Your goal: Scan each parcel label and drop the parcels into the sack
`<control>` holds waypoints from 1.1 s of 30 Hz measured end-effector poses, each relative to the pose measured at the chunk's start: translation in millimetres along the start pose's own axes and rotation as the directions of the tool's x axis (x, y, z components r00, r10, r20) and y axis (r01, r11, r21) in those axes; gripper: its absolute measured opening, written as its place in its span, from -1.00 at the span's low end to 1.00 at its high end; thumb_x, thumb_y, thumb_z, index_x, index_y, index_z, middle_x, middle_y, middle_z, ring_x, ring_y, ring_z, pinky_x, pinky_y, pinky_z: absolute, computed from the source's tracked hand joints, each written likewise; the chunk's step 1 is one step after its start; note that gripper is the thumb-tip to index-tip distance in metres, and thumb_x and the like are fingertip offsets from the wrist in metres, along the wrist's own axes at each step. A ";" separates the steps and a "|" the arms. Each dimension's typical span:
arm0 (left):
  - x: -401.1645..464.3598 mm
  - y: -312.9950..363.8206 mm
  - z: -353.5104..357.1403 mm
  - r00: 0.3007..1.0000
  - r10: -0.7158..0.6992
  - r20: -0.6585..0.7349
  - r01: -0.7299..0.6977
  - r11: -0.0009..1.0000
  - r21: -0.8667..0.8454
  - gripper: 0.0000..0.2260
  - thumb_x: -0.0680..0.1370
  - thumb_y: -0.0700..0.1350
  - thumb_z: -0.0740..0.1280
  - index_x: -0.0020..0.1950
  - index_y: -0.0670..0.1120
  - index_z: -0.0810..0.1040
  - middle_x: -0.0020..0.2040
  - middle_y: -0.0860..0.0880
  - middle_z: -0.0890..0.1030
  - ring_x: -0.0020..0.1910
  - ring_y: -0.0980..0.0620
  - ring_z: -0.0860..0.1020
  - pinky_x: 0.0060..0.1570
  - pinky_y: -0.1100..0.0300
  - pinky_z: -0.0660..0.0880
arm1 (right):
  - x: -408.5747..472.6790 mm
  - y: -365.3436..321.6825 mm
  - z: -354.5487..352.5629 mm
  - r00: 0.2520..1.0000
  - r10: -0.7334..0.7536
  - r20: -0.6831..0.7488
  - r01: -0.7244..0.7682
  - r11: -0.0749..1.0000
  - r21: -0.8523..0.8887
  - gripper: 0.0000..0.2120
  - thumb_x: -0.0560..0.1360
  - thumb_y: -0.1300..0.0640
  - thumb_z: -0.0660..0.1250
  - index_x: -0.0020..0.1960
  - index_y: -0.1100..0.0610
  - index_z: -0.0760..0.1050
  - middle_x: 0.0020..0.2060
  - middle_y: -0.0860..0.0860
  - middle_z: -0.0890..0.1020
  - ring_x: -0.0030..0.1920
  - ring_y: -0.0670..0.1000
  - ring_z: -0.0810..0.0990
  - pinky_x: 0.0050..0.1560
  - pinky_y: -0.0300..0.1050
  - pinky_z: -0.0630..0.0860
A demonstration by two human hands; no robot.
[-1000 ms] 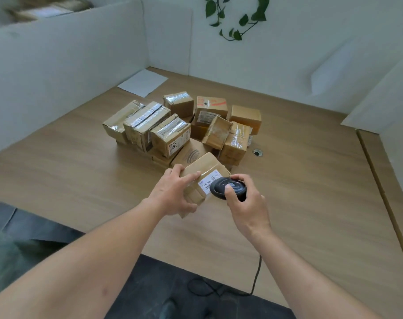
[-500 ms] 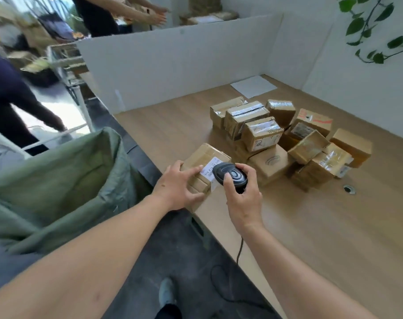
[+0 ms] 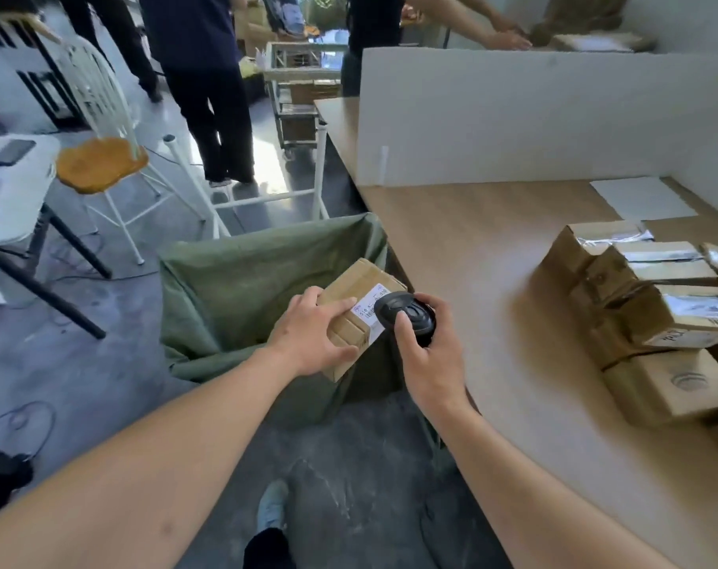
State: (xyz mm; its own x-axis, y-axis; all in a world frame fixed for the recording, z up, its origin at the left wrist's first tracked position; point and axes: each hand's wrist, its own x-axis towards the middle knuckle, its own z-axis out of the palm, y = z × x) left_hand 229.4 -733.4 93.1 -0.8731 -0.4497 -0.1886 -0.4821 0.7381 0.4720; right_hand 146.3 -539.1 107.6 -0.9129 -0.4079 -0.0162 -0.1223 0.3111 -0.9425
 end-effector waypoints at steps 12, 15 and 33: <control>92.7 -184.6 -52.4 0.988 -0.008 0.152 0.002 0.999 0.041 -0.23 0.39 0.25 0.53 0.58 0.29 0.36 0.52 -0.04 0.24 0.43 -0.13 0.26 0.44 -0.11 0.37 | 68.7 -22.4 196.3 0.987 0.149 0.063 -0.146 0.988 -0.044 -0.76 0.68 -0.06 0.39 0.29 -0.24 0.44 -0.01 -0.46 0.63 0.00 -0.23 0.66 -0.01 -0.20 0.62; 109.2 -207.8 -48.7 0.981 0.028 0.192 -0.040 0.998 0.057 -0.19 0.35 0.23 0.55 0.57 0.32 0.34 0.58 -0.04 0.18 0.50 -0.13 0.20 0.47 -0.13 0.36 | 81.5 -14.3 219.8 0.979 0.197 0.047 -0.195 0.979 -0.056 -0.76 0.67 -0.09 0.38 0.29 -0.29 0.42 0.00 -0.35 0.67 0.05 -0.21 0.66 0.10 -0.09 0.65; 149.3 -290.4 61.0 0.798 -0.277 0.535 0.188 0.958 0.216 -0.43 0.66 0.01 0.27 0.66 0.23 0.21 0.69 -0.05 0.10 0.58 -0.19 0.30 0.50 0.04 0.35 | 117.3 55.6 261.1 0.914 0.402 0.051 -0.392 0.909 -0.139 -0.74 0.69 -0.08 0.36 0.35 -0.21 0.43 -0.03 -0.44 0.64 -0.06 -0.19 0.67 0.06 0.03 0.66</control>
State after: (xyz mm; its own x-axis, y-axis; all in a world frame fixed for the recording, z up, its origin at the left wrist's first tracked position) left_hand 234.6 -984.2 -124.8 -0.6026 -0.2947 -0.7417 -0.6419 0.7312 0.2310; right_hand 134.2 -793.7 -33.9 -0.8637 -0.2919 -0.4109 0.1928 0.5620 -0.8044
